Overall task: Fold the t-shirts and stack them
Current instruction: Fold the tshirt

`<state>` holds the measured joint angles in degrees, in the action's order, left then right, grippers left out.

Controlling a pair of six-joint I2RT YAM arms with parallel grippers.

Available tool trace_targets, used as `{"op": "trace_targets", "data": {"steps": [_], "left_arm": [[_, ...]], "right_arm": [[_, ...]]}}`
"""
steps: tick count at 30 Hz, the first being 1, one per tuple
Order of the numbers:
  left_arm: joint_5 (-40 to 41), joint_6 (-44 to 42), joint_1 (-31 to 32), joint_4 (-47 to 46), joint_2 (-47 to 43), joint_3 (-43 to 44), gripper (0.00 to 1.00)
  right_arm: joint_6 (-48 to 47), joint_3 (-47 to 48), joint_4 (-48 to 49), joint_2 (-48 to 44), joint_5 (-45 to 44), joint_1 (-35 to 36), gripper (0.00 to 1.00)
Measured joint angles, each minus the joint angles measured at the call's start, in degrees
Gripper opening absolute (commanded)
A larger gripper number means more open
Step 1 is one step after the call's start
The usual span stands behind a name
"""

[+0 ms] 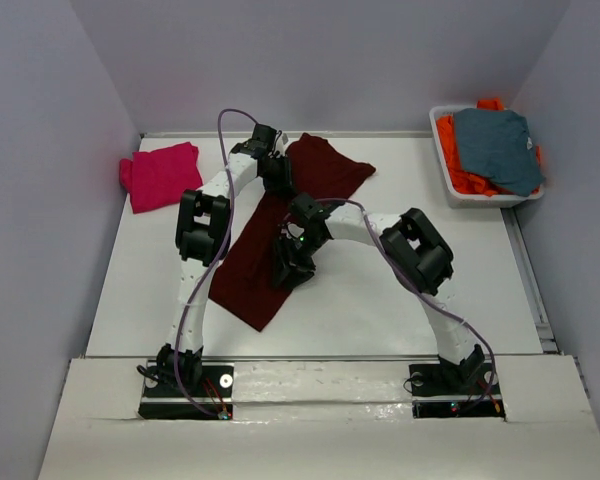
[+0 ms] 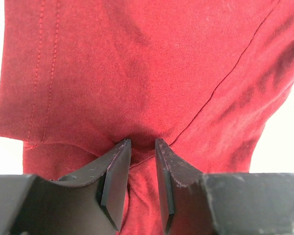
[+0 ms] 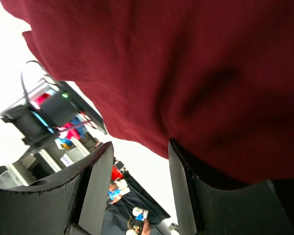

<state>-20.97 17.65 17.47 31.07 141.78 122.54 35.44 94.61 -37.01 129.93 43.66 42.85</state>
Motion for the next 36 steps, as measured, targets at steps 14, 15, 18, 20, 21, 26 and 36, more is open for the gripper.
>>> {"op": "trace_targets", "data": {"steps": [14,15,18,20,21,26,36], "left_arm": [[5.7,0.0,0.0,-0.5,-2.6,-3.7,0.4],[6.2,0.0,0.0,-0.6,-3.0,-4.3,0.4],[6.6,0.0,-0.2,-0.9,-3.5,-5.1,0.4],[6.4,0.0,-0.4,-0.9,-3.6,-5.2,0.4],[6.4,0.0,-0.4,-0.9,-3.6,-5.2,0.4],[6.1,0.0,-0.5,-0.8,-3.6,-5.1,0.4],[4.2,-0.6,-1.0,1.4,-2.0,-2.0,0.4]], "right_arm": [[-0.8,-14.5,-3.5,-10.3,-5.0,0.0,0.56],[-0.8,-15.5,-3.7,-11.1,-5.6,0.0,0.56],[-1.2,-16.0,-4.7,-12.2,-7.4,0.0,0.56],[-1.6,-15.0,-5.6,-12.3,-8.4,0.0,0.56],[-1.8,-13.7,-6.4,-12.2,-8.9,0.0,0.56],[-2.4,-4.7,-8.0,-12.1,-8.7,0.0,0.56],[-1.6,6.0,-6.0,-6.3,-3.4,0.3,0.55]]}}
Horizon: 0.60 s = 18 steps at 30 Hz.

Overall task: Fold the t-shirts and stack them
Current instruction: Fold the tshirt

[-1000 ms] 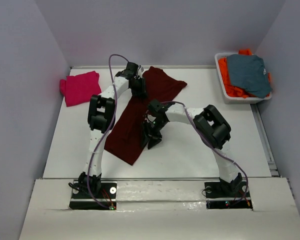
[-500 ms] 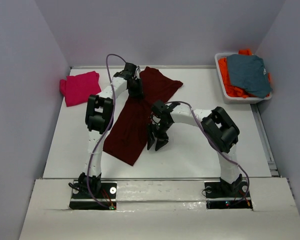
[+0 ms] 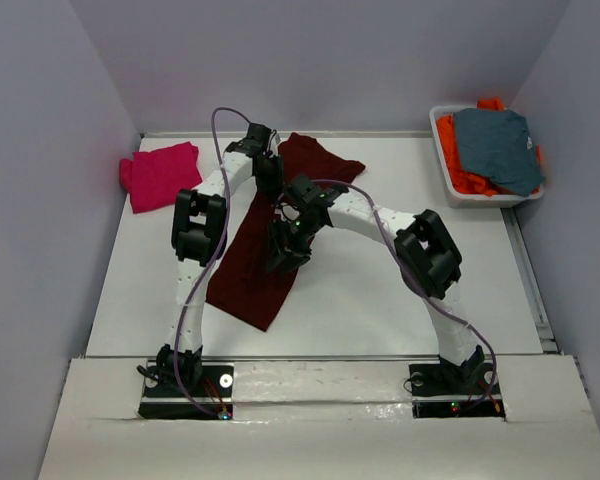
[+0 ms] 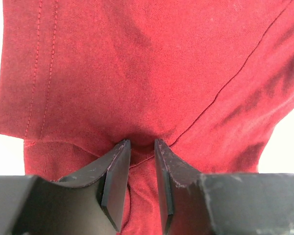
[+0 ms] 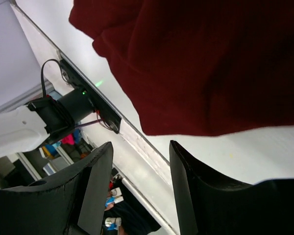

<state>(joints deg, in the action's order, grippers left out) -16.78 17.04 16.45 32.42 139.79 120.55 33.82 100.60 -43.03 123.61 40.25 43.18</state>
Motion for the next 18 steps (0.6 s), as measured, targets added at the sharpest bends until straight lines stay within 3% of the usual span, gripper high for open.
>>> {"op": "trace_targets", "data": {"steps": [10,18], "left_arm": [[-2.3,-0.3,-0.4,0.6,1.4,1.9,0.4],[-2.3,-0.4,-0.7,0.6,1.4,1.9,0.39]], "right_arm": [[5.2,2.0,7.1,7.8,5.4,2.2,0.55],[10.3,2.6,15.3,8.9,8.5,3.4,0.55]]}}
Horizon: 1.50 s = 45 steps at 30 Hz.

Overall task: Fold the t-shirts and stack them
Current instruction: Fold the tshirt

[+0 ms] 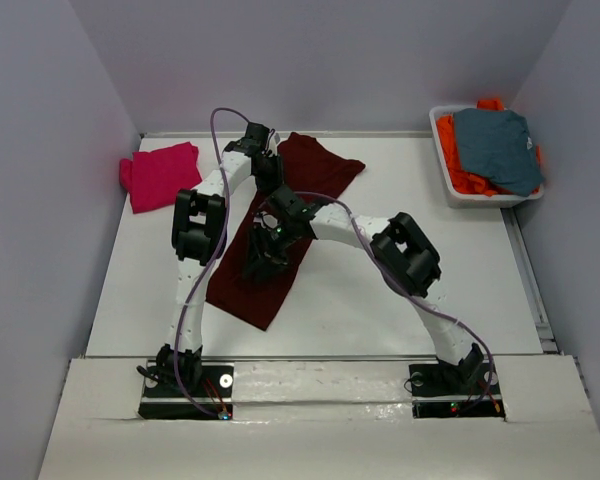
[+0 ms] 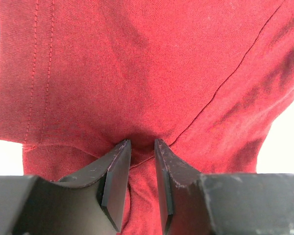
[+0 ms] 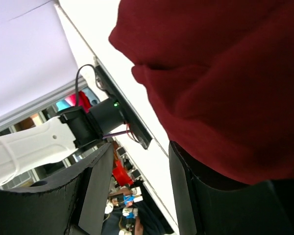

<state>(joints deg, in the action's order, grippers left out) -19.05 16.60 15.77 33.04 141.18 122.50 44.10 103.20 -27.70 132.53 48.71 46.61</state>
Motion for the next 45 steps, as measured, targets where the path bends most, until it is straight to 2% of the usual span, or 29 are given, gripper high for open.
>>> {"op": "trace_targets", "data": {"steps": [10,21,29,35,45], "left_arm": [[0.3,0.0,0.0,0.0,0.0,0.0,0.39],[2.0,0.5,0.2,-2.3,-1.6,-3.1,0.39],[3.8,0.5,0.3,-3.7,-3.8,-6.8,0.39],[4.8,0.5,0.3,-4.1,-5.7,-9.7,0.38],[5.7,1.3,0.3,-4.1,-8.7,-14.5,0.38]], "right_arm": [[-0.6,0.9,-0.8,5.9,2.7,0.3,0.55],[-5.6,-2.1,-4.5,4.0,2.1,0.5,0.55],[-7.3,-10.9,-8.3,-2.5,-3.1,0.5,0.55],[-7.3,-20.9,-7.7,-8.6,-4.4,0.5,0.55],[-7.2,-29.9,-6.3,-14.8,-6.5,0.5,0.55]]}}
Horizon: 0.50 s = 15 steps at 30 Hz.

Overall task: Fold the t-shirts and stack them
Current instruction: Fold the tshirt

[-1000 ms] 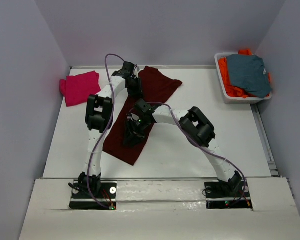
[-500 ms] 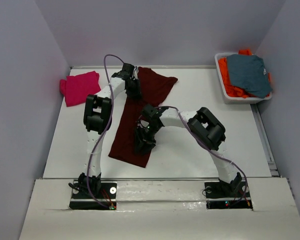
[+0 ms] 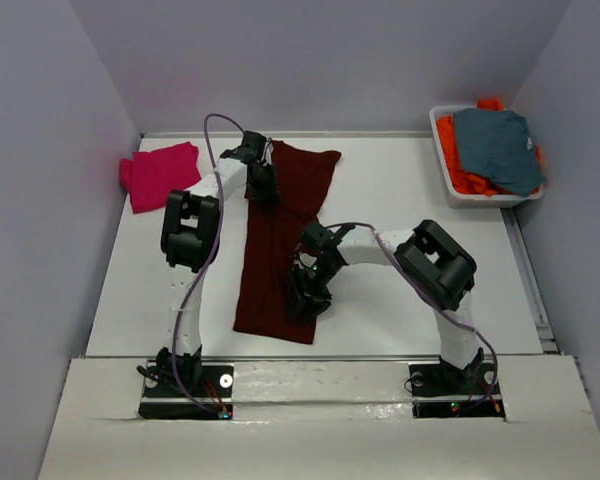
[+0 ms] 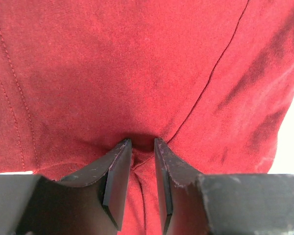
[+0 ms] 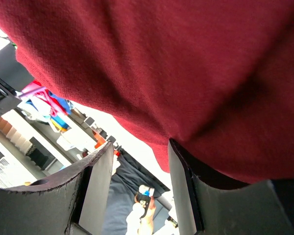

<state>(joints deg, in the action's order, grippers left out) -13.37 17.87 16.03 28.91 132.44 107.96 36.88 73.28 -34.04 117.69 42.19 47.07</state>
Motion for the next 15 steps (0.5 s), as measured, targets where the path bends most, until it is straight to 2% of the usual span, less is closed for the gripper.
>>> {"op": "trace_targets", "data": {"steps": [15], "left_arm": [[2.1,2.8,0.3,-1.2,-3.2,-5.2,0.38]], "right_arm": [[0.5,-11.1,0.1,-8.2,-2.0,0.2,0.55]]}}
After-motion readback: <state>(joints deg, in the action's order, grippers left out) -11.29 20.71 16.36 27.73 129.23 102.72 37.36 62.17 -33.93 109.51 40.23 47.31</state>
